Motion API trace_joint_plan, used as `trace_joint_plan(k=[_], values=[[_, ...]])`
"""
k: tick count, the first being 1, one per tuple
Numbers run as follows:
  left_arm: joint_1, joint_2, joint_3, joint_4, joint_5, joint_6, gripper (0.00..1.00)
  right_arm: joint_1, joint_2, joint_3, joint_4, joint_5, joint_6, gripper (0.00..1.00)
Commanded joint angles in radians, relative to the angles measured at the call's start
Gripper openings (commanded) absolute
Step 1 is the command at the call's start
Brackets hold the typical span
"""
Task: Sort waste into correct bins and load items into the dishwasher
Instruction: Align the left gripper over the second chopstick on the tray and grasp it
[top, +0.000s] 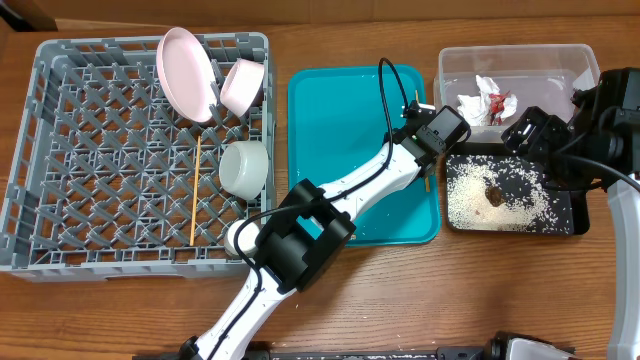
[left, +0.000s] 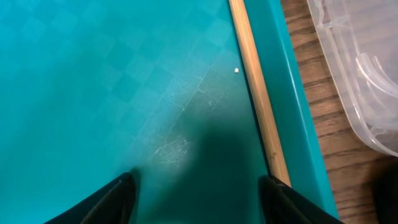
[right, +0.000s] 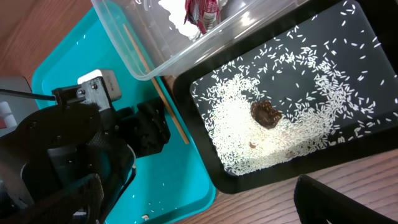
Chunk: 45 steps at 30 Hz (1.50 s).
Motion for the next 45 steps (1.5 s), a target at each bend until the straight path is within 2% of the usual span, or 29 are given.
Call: trace_joint_plan(k=[1,29,36,45], values=[[-0.014,0.027,0.019,0.005,0.005,0.027,0.68,-0.005,0.0,0.021,0.003,0.006,-0.001,1.0],[-0.02,-0.041,0.077,-0.087,0.006,0.029,0.65,-0.005,0.0,0.021,0.003,0.006,-0.001,1.0],[-0.02,-0.04,0.062,-0.075,0.005,-0.084,0.65,-0.005,0.0,0.021,0.003,0.006,-0.001,1.0],[-0.02,-0.018,0.055,-0.055,0.006,-0.14,0.66,-0.005,0.0,0.021,0.003,0.006,-0.001,1.0]])
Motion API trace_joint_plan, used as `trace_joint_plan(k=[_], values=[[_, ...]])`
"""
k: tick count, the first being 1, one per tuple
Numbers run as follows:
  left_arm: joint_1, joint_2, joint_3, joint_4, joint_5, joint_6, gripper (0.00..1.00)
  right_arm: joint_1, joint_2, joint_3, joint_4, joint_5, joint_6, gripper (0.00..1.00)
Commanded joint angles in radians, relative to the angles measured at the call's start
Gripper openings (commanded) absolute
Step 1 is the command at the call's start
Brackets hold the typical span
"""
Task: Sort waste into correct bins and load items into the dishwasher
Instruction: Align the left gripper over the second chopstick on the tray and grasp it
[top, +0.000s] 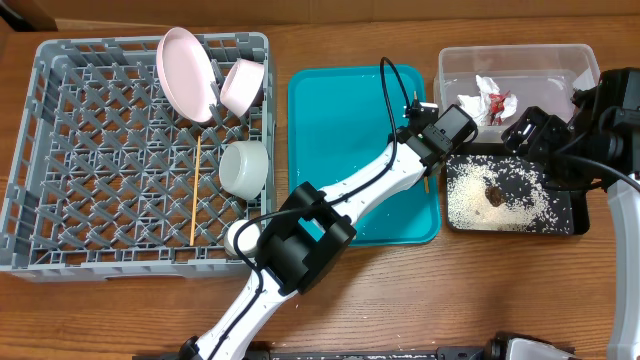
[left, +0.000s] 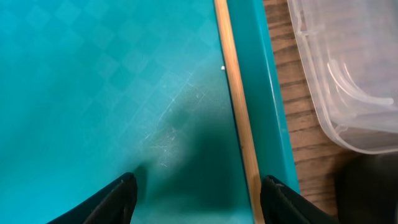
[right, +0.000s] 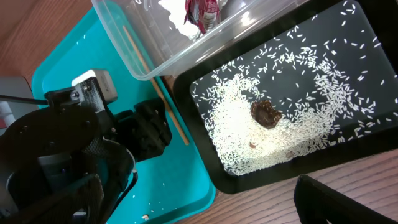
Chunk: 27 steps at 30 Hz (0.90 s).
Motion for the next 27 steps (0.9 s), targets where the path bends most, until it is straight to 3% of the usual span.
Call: trace_joint_plan(k=[1,16,21,27], values=[[-0.005,-0.015,0.004,0.01,0.0,-0.051,0.66,-0.005,0.0,0.021,0.003,0.006,-0.001,1.0],[-0.009,0.04,-0.003,0.027,0.021,-0.062,0.64,-0.005,0.0,0.021,0.003,0.006,-0.001,1.0],[-0.008,0.041,-0.003,0.017,0.027,-0.061,0.56,-0.005,0.0,0.021,0.003,0.006,-0.001,1.0],[-0.009,0.042,-0.003,-0.039,0.025,-0.057,0.36,-0.005,0.0,0.021,0.003,0.006,-0.001,1.0]])
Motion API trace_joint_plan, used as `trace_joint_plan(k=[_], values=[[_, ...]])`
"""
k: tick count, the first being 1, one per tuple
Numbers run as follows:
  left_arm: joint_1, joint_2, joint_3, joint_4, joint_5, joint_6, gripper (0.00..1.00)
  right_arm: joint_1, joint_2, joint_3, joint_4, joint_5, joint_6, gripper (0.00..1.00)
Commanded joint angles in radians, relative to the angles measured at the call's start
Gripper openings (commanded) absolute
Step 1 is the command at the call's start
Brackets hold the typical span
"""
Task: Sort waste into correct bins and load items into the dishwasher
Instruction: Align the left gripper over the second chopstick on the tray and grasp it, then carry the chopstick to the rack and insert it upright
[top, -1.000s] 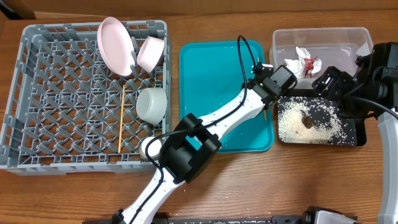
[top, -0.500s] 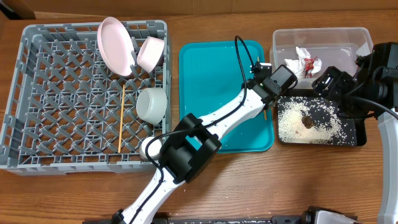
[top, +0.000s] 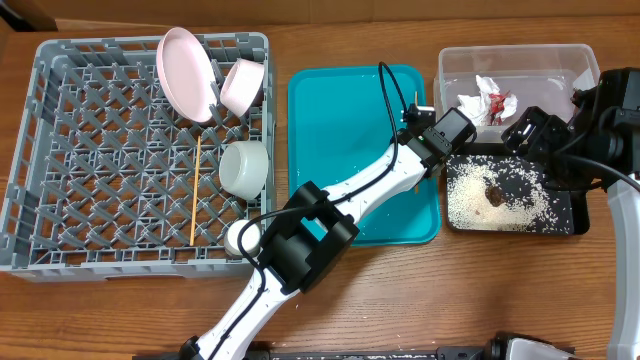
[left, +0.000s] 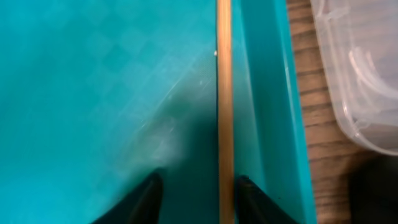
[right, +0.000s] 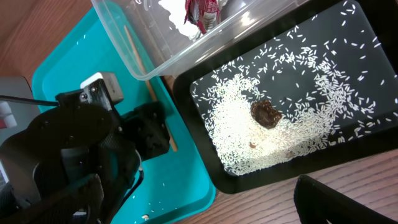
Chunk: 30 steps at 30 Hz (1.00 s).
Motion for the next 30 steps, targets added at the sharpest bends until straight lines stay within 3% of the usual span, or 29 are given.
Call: trace_joint_plan(k=[1,4,11,22,28,30], values=[[-0.006,0.019,-0.003,-0.037,0.008,-0.009,0.29,-0.005,0.0,0.021,0.003,0.006,-0.001,1.0],[0.001,0.019,-0.003,-0.048,-0.005,0.041,0.04,-0.005,0.0,0.021,0.003,0.006,-0.001,1.0],[0.041,-0.014,0.085,-0.145,-0.063,0.171,0.04,-0.005,0.0,0.021,0.003,0.006,-0.001,1.0],[0.202,-0.294,0.488,-0.743,-0.065,0.397,0.04,-0.005,0.0,0.021,0.003,0.006,-0.001,1.0],[0.351,-0.444,0.495,-0.945,-0.077,0.443,0.04,-0.005,0.0,0.021,0.003,0.006,-0.001,1.0],[0.419,-0.481,0.455,-0.945,0.019,0.51,0.04,-0.005,0.0,0.021,0.003,0.006,-0.001,1.0]])
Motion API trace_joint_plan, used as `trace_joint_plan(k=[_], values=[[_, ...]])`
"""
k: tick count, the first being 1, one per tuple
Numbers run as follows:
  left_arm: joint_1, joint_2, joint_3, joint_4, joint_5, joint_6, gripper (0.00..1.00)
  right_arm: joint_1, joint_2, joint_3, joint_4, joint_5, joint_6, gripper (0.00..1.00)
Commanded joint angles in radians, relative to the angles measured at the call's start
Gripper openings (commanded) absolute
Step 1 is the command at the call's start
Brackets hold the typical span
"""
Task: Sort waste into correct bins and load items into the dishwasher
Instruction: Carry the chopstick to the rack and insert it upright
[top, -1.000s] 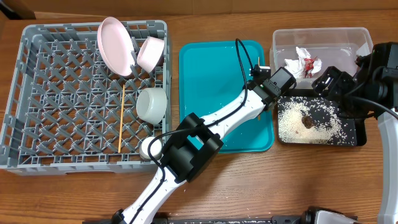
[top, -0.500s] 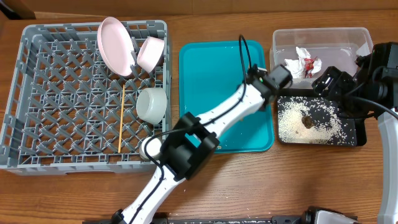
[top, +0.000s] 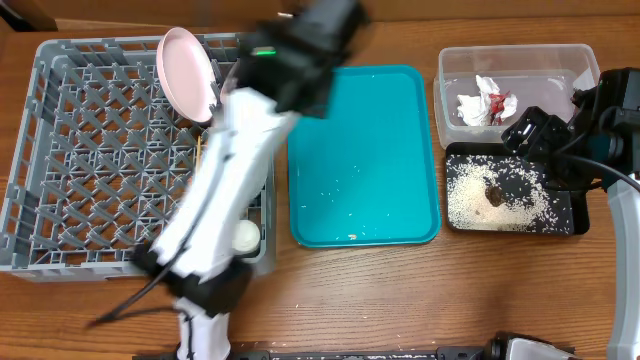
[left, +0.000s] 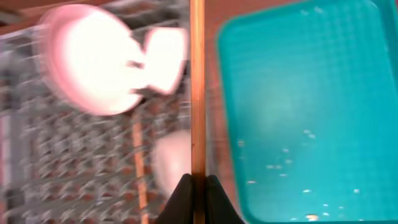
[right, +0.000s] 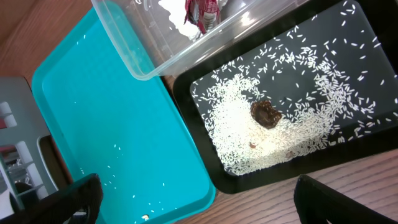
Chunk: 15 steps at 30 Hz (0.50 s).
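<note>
My left gripper (left: 198, 190) is shut on a wooden chopstick (left: 198, 93), which sticks straight out from the jaws. It hangs high over the gap between the grey dish rack (top: 60, 150) and the teal tray (top: 365, 150); the left arm is blurred in the overhead view. The rack holds a pink plate (left: 87, 68), a pink bowl (left: 165, 59), a white cup (left: 171, 158) and a second chopstick (left: 138, 162). My right gripper (right: 198, 183) stands open above the black tray (top: 510, 228), with nothing between its fingers.
A clear plastic bin (top: 517, 60) at the back right holds a crumpled wrapper (top: 485, 103). The black tray in front of it carries scattered rice and a brown lump (top: 493, 196). A few rice grains lie on the teal tray.
My left gripper was low at the teal tray's right edge, jaws closing round the chopstick. Now it is shut on it, high up and to the left. The tray holds no chopstick.
My left gripper stood open on the teal tray with the chopstick beside its right finger. It then shifted so the chopstick lay between the fingers, and the jaws narrowed. Now the chopstick is held up near the rack. The right arm stayed still.
</note>
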Motion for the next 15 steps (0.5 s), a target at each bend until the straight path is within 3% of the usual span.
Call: trace_joint_plan(k=[1,4,9,15], values=[[0.1,-0.018,-0.059,-0.006,0.113,0.112,0.04,-0.005,0.0,0.021,0.003,0.006,0.0,1.0],[0.186,-0.073,-0.171,-0.006,0.186,0.151,0.04,-0.005,0.0,0.021,0.003,0.006,0.0,1.0],[0.279,-0.196,-0.486,0.01,0.157,0.154,0.04,-0.005,0.0,0.021,0.003,0.006,0.0,1.0],[0.346,-0.328,-0.824,0.193,0.194,0.242,0.04,-0.005,0.0,0.021,0.003,0.006,0.0,1.0]])
